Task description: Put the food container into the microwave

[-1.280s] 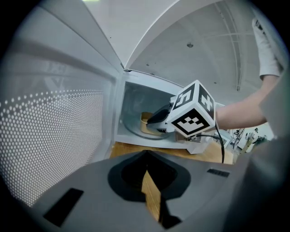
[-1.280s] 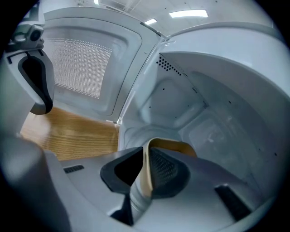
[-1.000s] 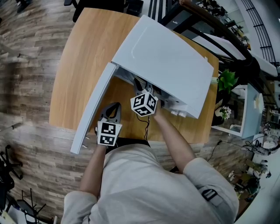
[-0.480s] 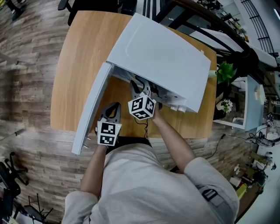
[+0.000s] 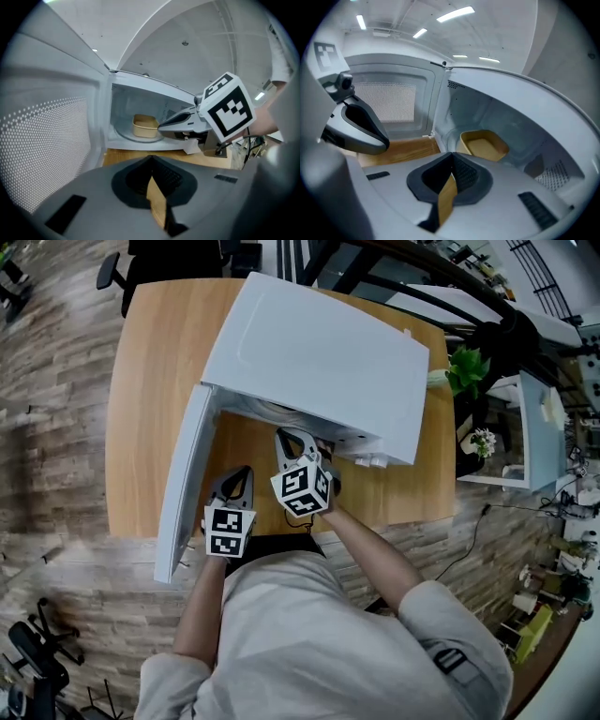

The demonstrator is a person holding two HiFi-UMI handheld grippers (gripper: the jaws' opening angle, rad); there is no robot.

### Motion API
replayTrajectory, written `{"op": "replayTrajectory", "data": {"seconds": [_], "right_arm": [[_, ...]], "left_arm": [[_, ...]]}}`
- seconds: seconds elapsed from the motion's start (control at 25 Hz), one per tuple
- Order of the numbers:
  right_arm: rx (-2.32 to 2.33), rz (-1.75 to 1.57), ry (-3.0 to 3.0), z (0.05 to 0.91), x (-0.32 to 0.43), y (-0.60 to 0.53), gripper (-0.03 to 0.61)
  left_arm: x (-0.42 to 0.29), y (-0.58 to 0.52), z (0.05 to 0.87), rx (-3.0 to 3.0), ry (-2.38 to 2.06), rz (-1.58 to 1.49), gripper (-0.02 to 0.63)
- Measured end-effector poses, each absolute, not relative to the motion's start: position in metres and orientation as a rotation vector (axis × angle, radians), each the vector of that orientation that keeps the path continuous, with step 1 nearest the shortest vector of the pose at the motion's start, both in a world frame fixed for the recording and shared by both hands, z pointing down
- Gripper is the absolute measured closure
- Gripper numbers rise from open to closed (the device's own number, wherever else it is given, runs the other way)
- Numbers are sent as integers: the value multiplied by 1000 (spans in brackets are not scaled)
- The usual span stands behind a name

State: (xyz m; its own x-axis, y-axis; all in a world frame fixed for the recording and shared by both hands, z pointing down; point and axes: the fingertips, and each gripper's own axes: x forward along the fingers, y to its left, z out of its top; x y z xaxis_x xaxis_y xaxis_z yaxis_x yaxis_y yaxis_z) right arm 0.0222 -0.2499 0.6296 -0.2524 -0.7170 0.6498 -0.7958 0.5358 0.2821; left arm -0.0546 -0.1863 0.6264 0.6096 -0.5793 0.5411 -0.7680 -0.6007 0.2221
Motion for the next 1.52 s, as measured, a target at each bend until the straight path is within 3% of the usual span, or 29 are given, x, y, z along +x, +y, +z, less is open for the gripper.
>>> {"op": "replayTrajectory", "data": {"seconds": [0.56, 1.52], "right_arm": [[1412, 501, -2146, 603, 50, -191, 575], [1762, 346, -2229, 504, 69, -191, 575]], "left_arm": [[-13, -184, 603, 2531, -929, 603, 601], [1, -213, 498, 2658, -928, 321, 601]]}}
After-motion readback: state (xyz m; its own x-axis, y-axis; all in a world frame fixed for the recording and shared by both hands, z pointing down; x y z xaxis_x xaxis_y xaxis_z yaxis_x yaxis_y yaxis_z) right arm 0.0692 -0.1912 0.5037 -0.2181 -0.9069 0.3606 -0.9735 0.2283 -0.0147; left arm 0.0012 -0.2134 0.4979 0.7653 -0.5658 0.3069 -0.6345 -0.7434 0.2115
